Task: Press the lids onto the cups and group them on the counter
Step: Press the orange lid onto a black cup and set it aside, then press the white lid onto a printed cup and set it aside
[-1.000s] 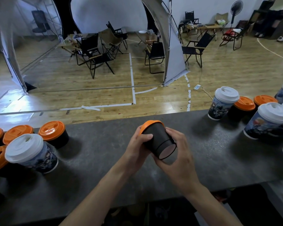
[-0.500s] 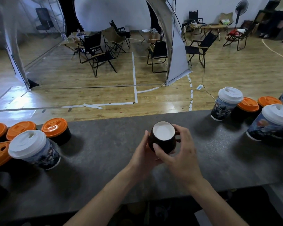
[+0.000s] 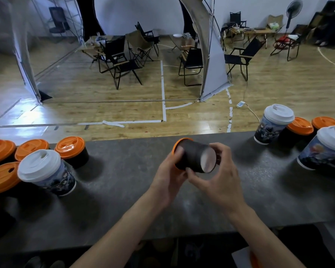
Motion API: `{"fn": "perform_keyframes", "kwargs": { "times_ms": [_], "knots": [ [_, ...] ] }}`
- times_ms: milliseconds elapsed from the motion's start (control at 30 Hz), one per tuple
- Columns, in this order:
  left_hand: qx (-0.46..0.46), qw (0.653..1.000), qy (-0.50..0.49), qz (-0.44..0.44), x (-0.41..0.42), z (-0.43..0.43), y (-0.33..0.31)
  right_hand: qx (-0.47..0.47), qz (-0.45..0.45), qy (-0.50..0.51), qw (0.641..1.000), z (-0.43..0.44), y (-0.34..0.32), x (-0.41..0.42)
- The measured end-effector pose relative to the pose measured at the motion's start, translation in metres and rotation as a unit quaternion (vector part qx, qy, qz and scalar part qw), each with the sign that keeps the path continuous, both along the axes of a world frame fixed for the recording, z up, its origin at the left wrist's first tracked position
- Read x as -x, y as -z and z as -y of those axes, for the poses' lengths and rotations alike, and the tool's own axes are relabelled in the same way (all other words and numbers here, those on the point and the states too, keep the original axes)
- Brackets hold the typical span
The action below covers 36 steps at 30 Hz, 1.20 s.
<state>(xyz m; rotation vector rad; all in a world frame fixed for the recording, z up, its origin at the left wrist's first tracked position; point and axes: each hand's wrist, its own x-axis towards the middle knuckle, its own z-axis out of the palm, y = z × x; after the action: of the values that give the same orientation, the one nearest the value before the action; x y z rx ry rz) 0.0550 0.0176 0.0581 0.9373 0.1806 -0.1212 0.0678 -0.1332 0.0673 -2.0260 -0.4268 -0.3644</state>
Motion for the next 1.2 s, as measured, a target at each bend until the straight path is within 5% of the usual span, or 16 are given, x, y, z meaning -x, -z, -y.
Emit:
{"fn": "perform_keyframes", "kwargs": {
  "times_ms": [100, 233, 433, 700, 967, 1100, 1200],
  "knots": [
    [-0.250, 0.960, -0.097, 0.078, 0.009, -0.011, 0.002, 0.008, -0.044, -0.048, 0.998, -0.006, 0.009, -0.001],
    [-0.323, 0.936, -0.138, 0.038, 0.037, -0.029, 0.015, -0.001, -0.137, -0.131, 0.982, -0.037, 0.030, 0.000],
    [-0.452, 0.838, -0.305, 0.011, 0.113, -0.079, 0.055, 0.027, -0.170, -0.264, 0.949, -0.113, 0.060, 0.037],
    [-0.449, 0.706, -0.529, -0.140, 0.195, -0.153, 0.070, 0.068, -0.174, -0.452, 0.872, -0.230, 0.069, 0.094],
    [-0.442, 0.686, -0.556, -0.158, 0.194, -0.185, 0.069, 0.074, -0.187, -0.435, 0.878, -0.218, 0.076, 0.091],
    [-0.368, 0.702, -0.592, -0.147, 0.197, -0.153, 0.076, -0.007, -0.239, -0.389, 0.890, -0.199, 0.073, 0.075],
    [-0.426, 0.678, -0.587, -0.118, 0.200, -0.110, 0.081, -0.044, -0.252, -0.354, 0.900, -0.175, 0.072, 0.059]
  ]
}}
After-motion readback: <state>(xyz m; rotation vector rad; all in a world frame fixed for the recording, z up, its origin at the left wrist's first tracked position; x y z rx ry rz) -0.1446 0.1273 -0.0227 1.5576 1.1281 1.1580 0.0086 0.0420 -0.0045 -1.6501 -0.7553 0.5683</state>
